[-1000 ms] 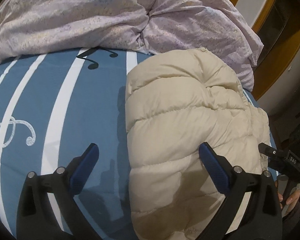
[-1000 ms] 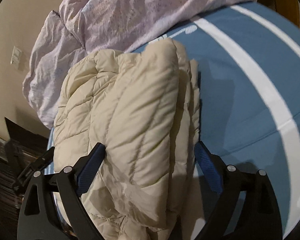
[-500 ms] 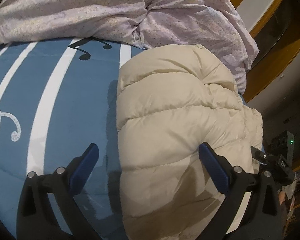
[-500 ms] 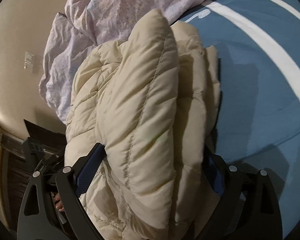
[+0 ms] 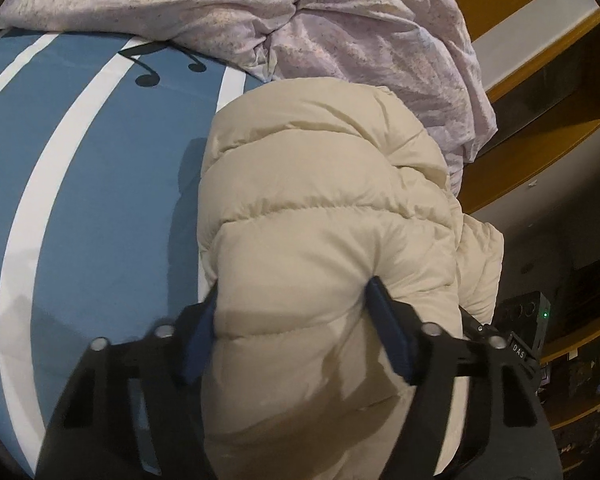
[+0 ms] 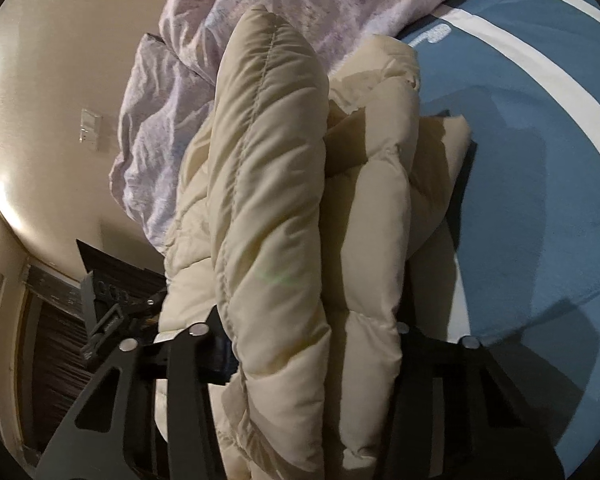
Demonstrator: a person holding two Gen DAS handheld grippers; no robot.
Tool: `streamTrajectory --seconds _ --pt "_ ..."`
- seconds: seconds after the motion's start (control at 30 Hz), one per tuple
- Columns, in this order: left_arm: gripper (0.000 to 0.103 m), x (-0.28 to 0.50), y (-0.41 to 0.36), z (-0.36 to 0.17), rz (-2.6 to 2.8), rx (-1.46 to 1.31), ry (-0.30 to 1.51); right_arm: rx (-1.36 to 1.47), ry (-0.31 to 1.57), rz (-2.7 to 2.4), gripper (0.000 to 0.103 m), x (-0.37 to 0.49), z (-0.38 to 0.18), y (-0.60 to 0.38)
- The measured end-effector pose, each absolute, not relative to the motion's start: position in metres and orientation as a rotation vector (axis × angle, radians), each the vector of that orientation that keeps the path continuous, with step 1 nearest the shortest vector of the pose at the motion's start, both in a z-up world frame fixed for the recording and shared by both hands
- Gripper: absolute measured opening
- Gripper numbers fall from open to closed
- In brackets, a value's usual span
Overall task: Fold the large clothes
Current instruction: 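Lift and roll the jacket bundle over with both tools, folding it in half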
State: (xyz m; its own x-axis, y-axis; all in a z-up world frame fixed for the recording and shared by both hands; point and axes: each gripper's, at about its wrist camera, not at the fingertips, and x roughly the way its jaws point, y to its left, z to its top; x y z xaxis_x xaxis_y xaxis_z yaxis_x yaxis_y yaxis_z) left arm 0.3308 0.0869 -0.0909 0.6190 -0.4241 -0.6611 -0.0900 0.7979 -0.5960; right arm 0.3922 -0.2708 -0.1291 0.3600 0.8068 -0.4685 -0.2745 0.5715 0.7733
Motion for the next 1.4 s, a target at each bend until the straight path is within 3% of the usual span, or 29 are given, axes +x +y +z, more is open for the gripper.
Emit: streamTrajectory --seconds 0.17,0.3,0.7,0.97,1.03,1.1,1.23,1.4 --pt "0.044 0.324 0.091 -0.082 -0.21 -0.638 0.848 0.655 0.922 0.797 0.035 0.394 -0.121 -0.267" --pt "0.035 0.318 0.1 -0.072 -0.224 -0.659 0.8 0.643 0.897 0.828 0.03 0.399 -0.11 -0.258" --pt "0.031 0.31 0.162 -0.041 -0.162 -0.668 0.649 0.561 0.868 0.956 0.028 0.443 -0.077 -0.172" --pt "0.031 0.318 0.203 -0.047 -0.052 -0.627 0.62 0.458 0.885 0.95 0.028 0.466 -0.085 -0.129" --pt "0.031 0.323 0.208 -0.055 -0.025 -0.618 0.637 0.427 0.904 0.916 0.029 0.467 -0.093 -0.123" --pt "0.032 0.325 0.212 -0.064 -0.008 -0.617 0.648 0.406 0.913 0.883 0.043 0.466 -0.096 -0.12" --pt "0.039 0.327 0.21 -0.068 0.055 -0.569 0.657 0.354 0.908 0.802 0.058 0.459 -0.091 -0.126" --pt "0.051 0.321 0.203 -0.06 0.164 -0.475 0.656 0.295 0.836 0.687 0.059 0.445 -0.07 -0.15"
